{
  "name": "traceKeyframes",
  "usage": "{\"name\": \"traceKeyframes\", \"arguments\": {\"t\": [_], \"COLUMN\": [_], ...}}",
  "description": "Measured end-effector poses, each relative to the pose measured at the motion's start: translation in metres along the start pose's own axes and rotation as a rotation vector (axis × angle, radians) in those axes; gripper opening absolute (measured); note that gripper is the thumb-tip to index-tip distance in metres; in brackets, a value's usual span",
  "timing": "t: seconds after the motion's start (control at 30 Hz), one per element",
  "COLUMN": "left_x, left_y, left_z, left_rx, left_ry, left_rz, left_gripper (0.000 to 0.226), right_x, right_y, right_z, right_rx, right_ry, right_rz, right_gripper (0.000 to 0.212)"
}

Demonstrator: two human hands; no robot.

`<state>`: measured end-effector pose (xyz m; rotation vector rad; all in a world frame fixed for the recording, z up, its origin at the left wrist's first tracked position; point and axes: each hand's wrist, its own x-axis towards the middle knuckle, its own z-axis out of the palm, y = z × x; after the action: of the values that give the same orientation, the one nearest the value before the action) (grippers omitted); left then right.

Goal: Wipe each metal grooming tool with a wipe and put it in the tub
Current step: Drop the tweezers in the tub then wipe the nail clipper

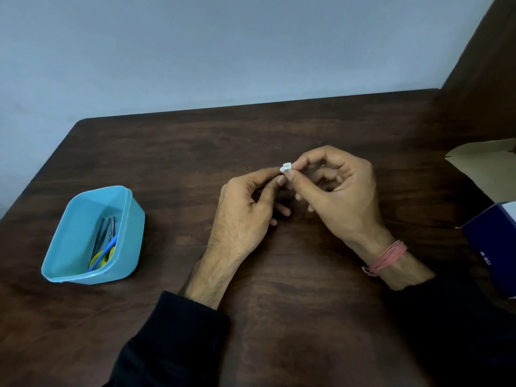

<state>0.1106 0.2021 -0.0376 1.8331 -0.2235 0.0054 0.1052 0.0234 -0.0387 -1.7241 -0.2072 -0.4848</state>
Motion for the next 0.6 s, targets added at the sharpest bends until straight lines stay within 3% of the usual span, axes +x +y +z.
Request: {"name": "traceKeyframes", "arguments": {"t": [0.1,0.2,0.4,0.6], "left_x": [0.0010,0.0012,0.0038,0.0028], "left_y": [0.0001,-0.0006,-0.0056,-0.0039], "left_z": [0.0004,0.0005,-0.0022,-0.0029], "left_rx": [-0.038,-0.041,-0.040,-0.105], "left_ry": [0.033,0.040,0.068,0.053], "left_rz": [-0.008,-0.002,0.015,-0.005], "left_gripper": [0.023,0.022,0.020,0.019], "right_x": [0.0080,0.0119,0.0079,0.0088], "right_y": [0.0016,0.0056,0.0090,0.0080], "right_z": [-0.0042,-0.0077,-0.0030,-0.0063], "right_rx": [0.163,0.125,0.100,0.116], "right_ry": [0.114,0.165,-0.039,-0.056], "right_rz": [0.097,0.097,0.113,0.120], "right_gripper": [0.011,0.012,0.010,0.012]}}
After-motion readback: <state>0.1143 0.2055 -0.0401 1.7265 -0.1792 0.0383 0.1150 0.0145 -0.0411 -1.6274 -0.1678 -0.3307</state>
